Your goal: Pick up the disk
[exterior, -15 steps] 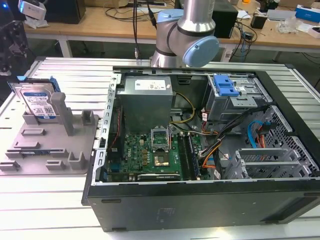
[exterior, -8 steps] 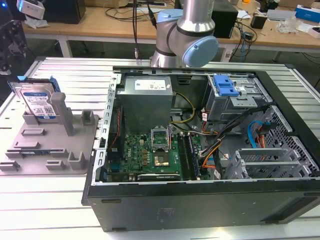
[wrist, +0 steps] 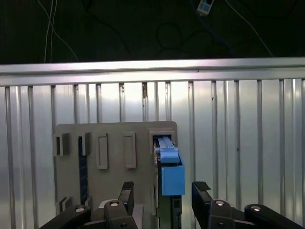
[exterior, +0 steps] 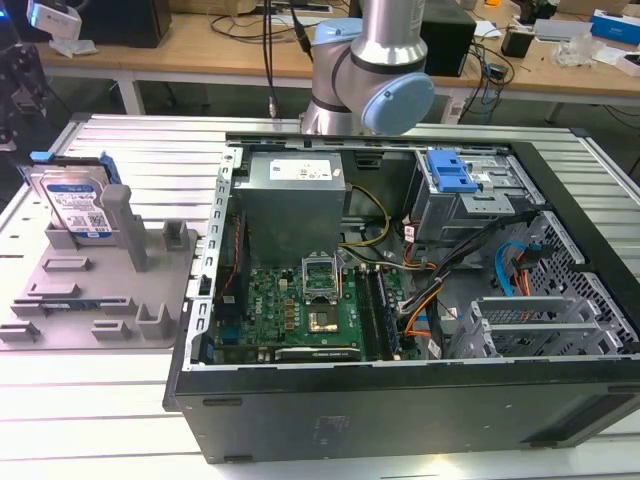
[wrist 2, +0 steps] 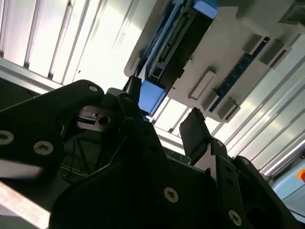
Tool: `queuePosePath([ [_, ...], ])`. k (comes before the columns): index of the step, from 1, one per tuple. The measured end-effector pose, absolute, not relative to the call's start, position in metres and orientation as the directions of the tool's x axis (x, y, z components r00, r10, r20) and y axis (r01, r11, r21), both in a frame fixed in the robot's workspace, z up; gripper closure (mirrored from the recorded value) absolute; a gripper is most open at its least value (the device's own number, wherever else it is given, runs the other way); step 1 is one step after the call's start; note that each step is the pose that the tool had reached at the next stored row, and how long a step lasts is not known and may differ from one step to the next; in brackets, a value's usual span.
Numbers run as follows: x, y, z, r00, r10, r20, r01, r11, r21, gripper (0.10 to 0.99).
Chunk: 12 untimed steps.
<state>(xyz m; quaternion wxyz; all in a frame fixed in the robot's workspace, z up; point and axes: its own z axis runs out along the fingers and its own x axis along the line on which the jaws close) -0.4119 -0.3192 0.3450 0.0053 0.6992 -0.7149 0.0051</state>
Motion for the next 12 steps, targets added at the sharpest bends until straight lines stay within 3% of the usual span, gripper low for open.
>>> queuePosePath([
  [12,-0.414,-0.318,0.334,0.004,-1.000,0.027,-1.000,-0.004,-0.001,0.486],
])
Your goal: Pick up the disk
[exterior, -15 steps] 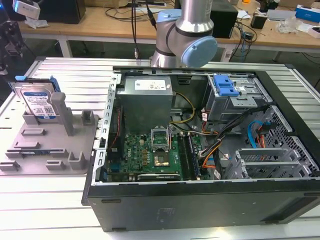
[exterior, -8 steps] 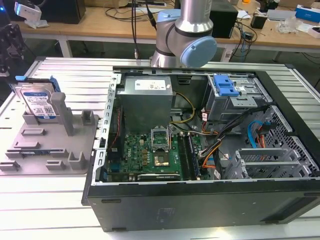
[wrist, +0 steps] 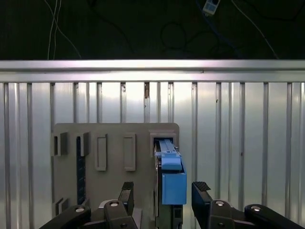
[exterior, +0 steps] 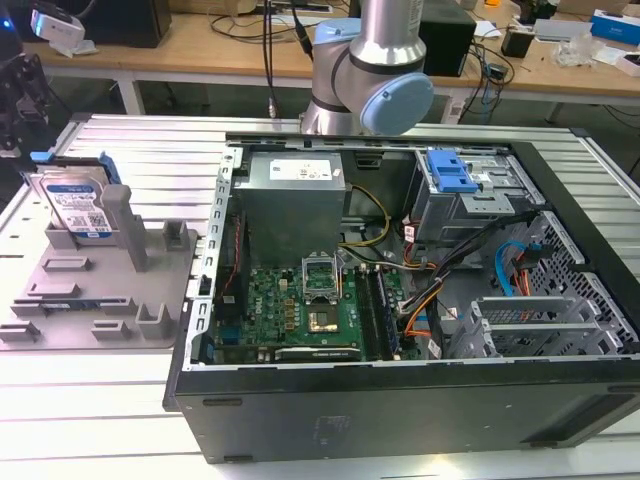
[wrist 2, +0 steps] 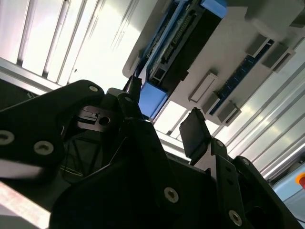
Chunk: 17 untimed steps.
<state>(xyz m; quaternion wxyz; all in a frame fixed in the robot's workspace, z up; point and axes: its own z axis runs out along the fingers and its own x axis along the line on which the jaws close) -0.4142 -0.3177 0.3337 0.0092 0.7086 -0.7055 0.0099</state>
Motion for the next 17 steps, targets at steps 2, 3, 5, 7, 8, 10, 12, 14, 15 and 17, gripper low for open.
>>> queuePosePath([
  [2,-0.414,-0.317,0.332,0.010,-1.000,0.027,-1.000,-0.010,-0.003,0.486],
  [3,-0.414,-0.316,0.331,0.012,-1.000,0.028,-1.000,-0.012,-0.004,0.486],
  [5,-0.415,-0.315,0.329,0.018,-0.999,0.028,-1.000,-0.018,-0.006,0.486],
  [7,-0.416,-0.314,0.328,0.022,-0.999,0.029,-1.000,-0.022,-0.006,0.486],
  [8,-0.416,-0.314,0.328,0.024,-0.999,0.030,-1.000,-0.024,-0.007,0.486],
  [10,-0.417,-0.313,0.326,0.028,-0.999,0.031,-1.000,-0.028,-0.007,0.486],
  [12,-0.417,-0.314,0.325,0.029,-0.999,0.032,-1.000,-0.029,-0.007,0.486],
  [14,-0.417,-0.313,0.323,0.030,-0.999,0.033,-1.000,-0.030,-0.007,0.486],
  [15,-0.417,-0.313,0.323,0.030,-0.999,0.033,-1.000,-0.031,-0.007,0.486],
  [17,-0.417,-0.313,0.321,0.031,-0.999,0.034,-0.999,-0.032,-0.007,0.486],
])
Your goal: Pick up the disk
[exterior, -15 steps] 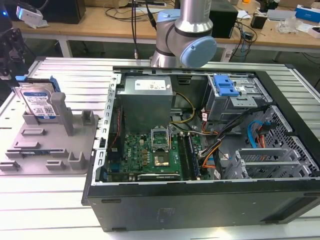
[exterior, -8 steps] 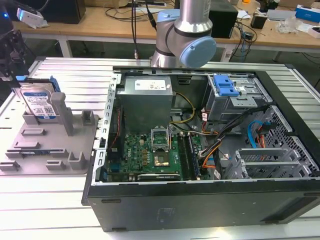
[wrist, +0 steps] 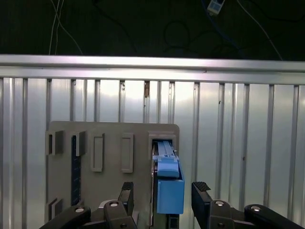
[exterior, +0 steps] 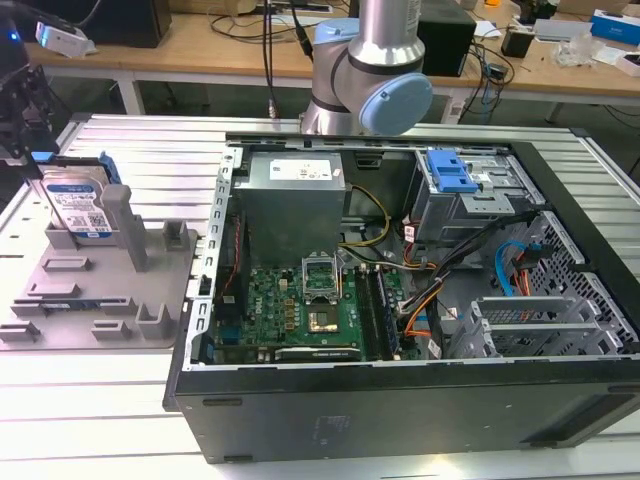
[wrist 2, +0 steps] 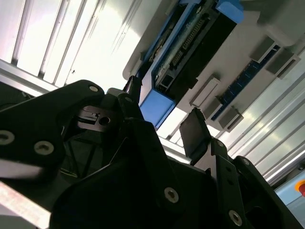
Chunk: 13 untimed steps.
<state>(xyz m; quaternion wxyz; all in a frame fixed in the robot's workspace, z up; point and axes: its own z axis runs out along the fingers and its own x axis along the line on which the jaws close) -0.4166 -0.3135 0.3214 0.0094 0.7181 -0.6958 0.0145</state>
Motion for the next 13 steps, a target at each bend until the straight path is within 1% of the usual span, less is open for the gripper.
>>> queuePosePath([
  [13,-0.4166,-0.3130,0.3125,0.039,-0.999,0.037,-0.999,-0.040,-0.007,0.486],
])
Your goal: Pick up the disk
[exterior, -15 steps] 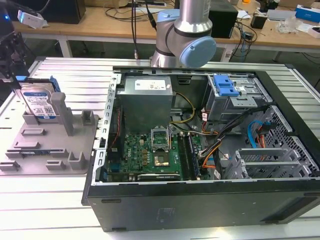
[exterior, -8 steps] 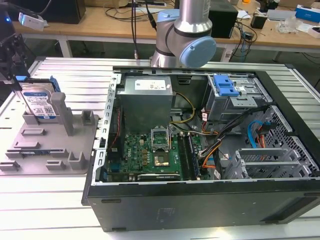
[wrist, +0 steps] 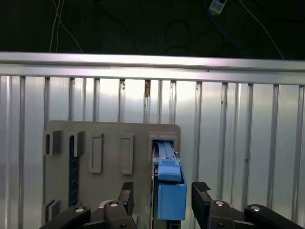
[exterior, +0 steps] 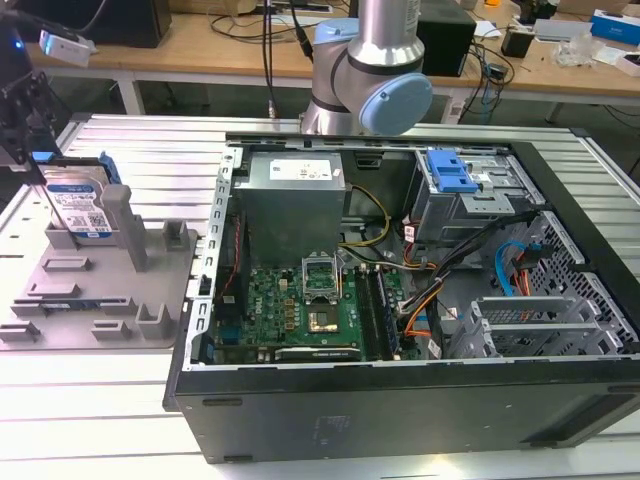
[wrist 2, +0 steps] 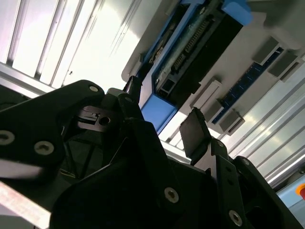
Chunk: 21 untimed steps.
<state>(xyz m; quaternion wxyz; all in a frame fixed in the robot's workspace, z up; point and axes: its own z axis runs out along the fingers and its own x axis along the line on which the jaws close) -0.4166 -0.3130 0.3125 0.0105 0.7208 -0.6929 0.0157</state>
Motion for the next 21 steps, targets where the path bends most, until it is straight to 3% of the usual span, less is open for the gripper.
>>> queuePosePath([
  [11,-0.417,-0.313,0.304,0.044,-0.998,0.038,-0.999,-0.044,-0.007,0.486],
  [14,-0.417,-0.313,0.302,0.045,-0.998,0.038,-0.999,-0.045,-0.006,0.565],
  [15,-0.417,-0.313,0.302,0.045,-0.998,0.038,-0.999,-0.045,-0.007,0.635],
  [21,-0.417,-0.312,0.302,0.045,-0.998,0.038,-0.999,-0.045,-0.007,0.635],
])
